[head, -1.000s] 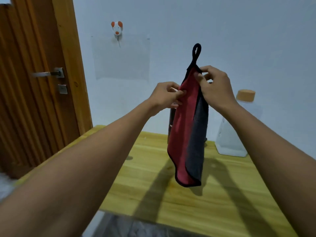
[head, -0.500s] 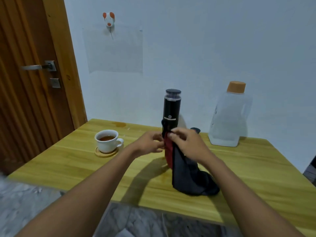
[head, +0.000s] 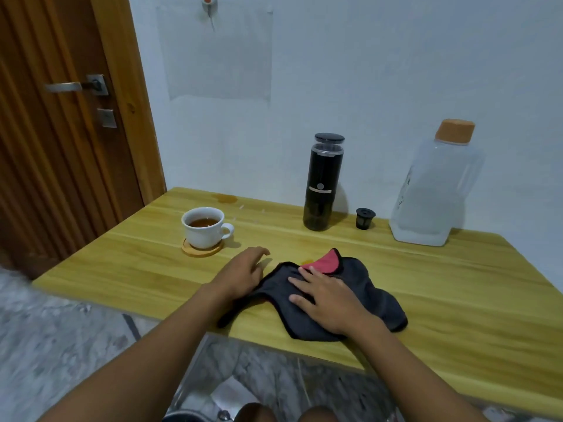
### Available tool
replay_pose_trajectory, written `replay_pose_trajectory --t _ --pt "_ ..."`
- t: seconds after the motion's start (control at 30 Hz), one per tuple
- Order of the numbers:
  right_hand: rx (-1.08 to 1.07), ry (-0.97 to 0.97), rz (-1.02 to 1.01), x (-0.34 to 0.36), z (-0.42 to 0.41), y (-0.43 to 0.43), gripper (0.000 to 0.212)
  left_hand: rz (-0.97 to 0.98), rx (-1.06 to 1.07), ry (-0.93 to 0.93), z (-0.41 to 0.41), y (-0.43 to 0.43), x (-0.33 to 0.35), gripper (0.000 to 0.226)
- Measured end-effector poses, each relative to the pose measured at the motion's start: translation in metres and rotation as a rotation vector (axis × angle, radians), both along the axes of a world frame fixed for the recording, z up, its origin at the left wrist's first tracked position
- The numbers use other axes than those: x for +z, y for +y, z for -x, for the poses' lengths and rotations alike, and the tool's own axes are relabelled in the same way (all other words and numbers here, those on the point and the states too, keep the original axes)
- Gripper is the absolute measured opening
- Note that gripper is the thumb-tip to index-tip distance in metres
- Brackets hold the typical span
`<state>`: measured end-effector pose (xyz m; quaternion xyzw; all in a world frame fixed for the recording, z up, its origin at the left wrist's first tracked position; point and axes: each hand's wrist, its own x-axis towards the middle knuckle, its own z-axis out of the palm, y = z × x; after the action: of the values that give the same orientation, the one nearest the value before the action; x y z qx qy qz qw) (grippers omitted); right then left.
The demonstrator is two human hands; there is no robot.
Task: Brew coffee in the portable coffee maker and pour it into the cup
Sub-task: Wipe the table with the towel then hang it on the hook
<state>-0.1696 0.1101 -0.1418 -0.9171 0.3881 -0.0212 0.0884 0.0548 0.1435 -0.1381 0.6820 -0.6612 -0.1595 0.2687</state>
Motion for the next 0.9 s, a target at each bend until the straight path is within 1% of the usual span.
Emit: replay_pose_trajectory --t 0.13,0.2,0.37,0.5,0.7,0.9 --pt "-0.041 0.047 -0.061 -0.005 -0.019 -0.01 0.057 0.078 0.035 0.056 -0.005 -0.002 -0.011 0.038" --pt "-0.076 0.06 -0.08 -0.004 -0.029 -0.021 0.057 0.09 0.056 0.109 -0.009 -0.004 -0.013 0.037" --pt "-0.205 0.073 -0.084 -0.002 -0.04 -0.049 0.057 0.107 0.057 0.136 -0.01 -0.006 -0.016 0.038" --pt "-0.291 0.071 -0.098 -0.001 -0.025 -0.062 0.057 0.102 0.059 0.156 -0.011 -0.005 -0.016 0.038" --pt "-0.352 0.107 -0.092 0.001 0.02 -0.066 0.057 0.095 0.065 0.162 -0.009 -0.003 -0.014 0.038" --pt "-0.3 0.143 -0.099 0.002 0.052 -0.045 0.059 0.095 0.069 0.166 -0.009 0.0 -0.013 0.038"
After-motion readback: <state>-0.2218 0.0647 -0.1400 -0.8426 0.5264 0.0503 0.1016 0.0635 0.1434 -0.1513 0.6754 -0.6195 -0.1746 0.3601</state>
